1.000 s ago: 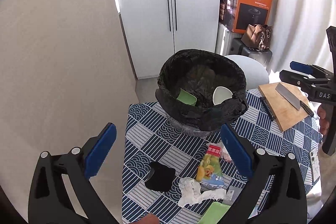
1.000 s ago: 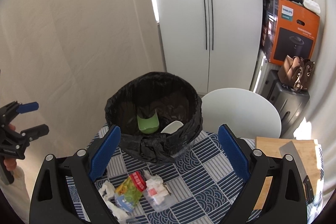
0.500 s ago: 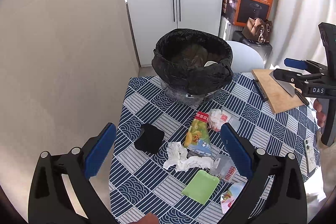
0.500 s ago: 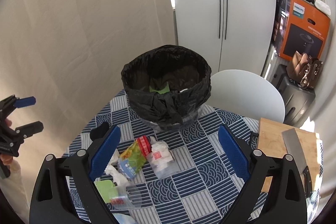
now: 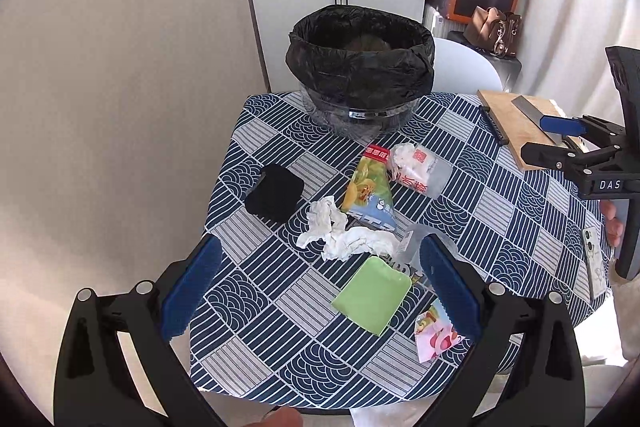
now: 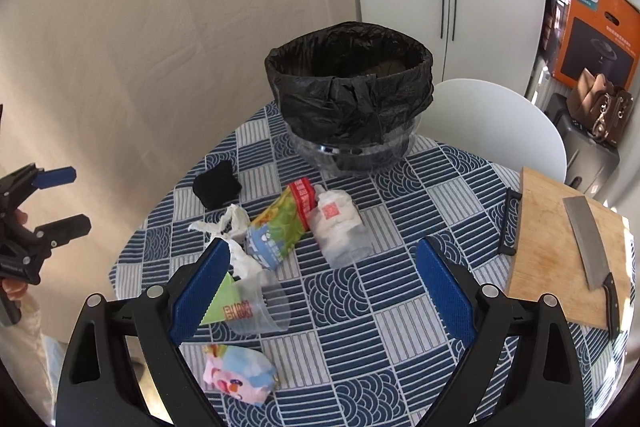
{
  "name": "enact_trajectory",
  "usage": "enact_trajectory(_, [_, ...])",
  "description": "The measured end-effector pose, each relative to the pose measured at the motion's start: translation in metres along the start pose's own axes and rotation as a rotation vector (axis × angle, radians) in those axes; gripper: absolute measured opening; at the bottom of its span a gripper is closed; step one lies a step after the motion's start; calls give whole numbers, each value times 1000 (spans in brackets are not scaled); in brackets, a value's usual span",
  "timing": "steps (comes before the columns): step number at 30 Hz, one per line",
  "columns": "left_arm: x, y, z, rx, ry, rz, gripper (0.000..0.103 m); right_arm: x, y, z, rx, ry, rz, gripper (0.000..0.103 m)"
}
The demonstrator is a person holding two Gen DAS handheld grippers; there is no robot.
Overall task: Collect trash
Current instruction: 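Grasp the pink cartoon snack wrapper with the right tool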
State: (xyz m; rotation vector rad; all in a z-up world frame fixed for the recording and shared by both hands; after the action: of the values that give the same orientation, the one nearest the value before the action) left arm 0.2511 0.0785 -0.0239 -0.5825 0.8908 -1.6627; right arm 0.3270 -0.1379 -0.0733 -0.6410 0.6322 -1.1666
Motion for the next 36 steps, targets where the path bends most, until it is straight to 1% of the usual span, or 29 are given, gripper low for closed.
enact_trajectory(5, [6, 5, -20, -10, 4, -3, 97, -10, 7, -26, -32, -30, 18, 89])
enact_trajectory(11, [21, 12, -43, -15, 20, -48, 97, -23, 21, -61, -89, -91, 45, 89])
enact_trajectory(17, [34, 24, -67, -40, 41, -56, 97, -41, 35, -95, -138, -165, 113, 89])
enact_trajectory(19, [37, 29, -75, -60, 44, -56, 97, -47, 40, -106, -155, -192, 135, 89])
enact_trajectory(28, [35, 54, -110, -123, 28, -44, 97, -77, 72, -156, -235, -301, 245, 89])
enact_trajectory(34, [30, 58, -130, -141, 9, -44, 97, -97, 96, -176, -280, -336, 282, 89])
enact_trajectory(36, [29, 57, -136, -144, 10, -41, 97, -101, 104, -180, -290, -346, 280, 89])
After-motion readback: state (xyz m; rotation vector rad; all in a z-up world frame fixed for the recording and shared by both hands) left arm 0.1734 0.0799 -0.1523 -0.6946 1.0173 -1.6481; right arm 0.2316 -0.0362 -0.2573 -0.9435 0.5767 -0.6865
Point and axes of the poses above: each gripper's, at about its wrist camera, not at the fingertips, and y roughly the way its jaws point, x to its right, z to its top, the point moved 7 cm from there along y, roughly the way its jaws point
